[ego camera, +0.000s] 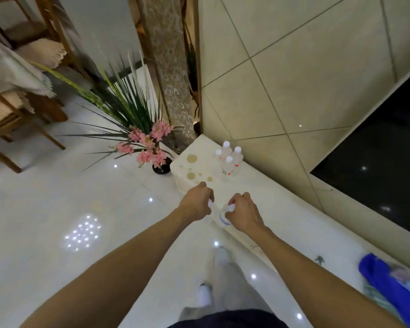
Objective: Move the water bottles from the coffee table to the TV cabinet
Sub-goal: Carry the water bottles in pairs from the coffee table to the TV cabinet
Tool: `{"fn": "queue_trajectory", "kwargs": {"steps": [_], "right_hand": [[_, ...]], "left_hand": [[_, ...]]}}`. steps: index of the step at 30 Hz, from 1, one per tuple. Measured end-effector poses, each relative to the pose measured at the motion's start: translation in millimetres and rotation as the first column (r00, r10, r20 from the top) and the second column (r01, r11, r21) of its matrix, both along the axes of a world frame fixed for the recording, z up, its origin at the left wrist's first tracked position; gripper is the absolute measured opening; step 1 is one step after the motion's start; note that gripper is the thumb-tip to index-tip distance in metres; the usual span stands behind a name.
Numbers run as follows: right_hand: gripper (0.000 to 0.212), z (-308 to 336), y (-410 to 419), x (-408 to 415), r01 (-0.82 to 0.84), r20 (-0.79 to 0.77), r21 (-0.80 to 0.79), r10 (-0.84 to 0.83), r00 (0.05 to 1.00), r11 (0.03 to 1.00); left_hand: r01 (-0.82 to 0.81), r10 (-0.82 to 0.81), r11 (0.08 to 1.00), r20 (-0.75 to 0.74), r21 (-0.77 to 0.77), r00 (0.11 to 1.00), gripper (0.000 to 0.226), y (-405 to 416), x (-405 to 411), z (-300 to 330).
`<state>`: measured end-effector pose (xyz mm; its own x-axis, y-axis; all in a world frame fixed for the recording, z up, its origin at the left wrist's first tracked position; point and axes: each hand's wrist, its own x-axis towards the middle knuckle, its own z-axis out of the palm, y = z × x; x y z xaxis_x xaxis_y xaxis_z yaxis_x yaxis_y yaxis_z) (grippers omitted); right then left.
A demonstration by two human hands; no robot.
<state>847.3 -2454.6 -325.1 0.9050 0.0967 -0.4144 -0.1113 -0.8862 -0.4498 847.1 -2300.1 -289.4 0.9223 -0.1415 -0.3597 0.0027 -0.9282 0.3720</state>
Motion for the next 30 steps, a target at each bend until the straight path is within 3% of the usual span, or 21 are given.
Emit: {"fn": "queue_trajectory", "kwargs": {"steps": [7,17,22,30], "right_hand": [[0.032,-54,36,110,0.111,-0.061,0.072,-0.107,0.992,0.991],[0.040,-144,62,195,0.254,-0.158,0.129,-0.233,0.960,0.959],[0.043,-175,73,220,0.322,-0.190,0.082,-0.302,0.934,0.943],[0.043,-196,90,234,0.558,-0.197,0.082,-0.535,0.821,0.826]], "left_hand": [[0.024,-0.022,0.999,-0.067,0.031,0.997,0.030,31,125,-42],[0.168,-0.154,0.983,-0.171,0.070,0.973,0.028,43,244,-128],[0.282,-0.259,0.957,-0.241,0.067,0.935,0.031,53,281,-171],[0.390,-0.382,0.921,-0.175,0.016,0.908,0.030,58,302,-213]]}}
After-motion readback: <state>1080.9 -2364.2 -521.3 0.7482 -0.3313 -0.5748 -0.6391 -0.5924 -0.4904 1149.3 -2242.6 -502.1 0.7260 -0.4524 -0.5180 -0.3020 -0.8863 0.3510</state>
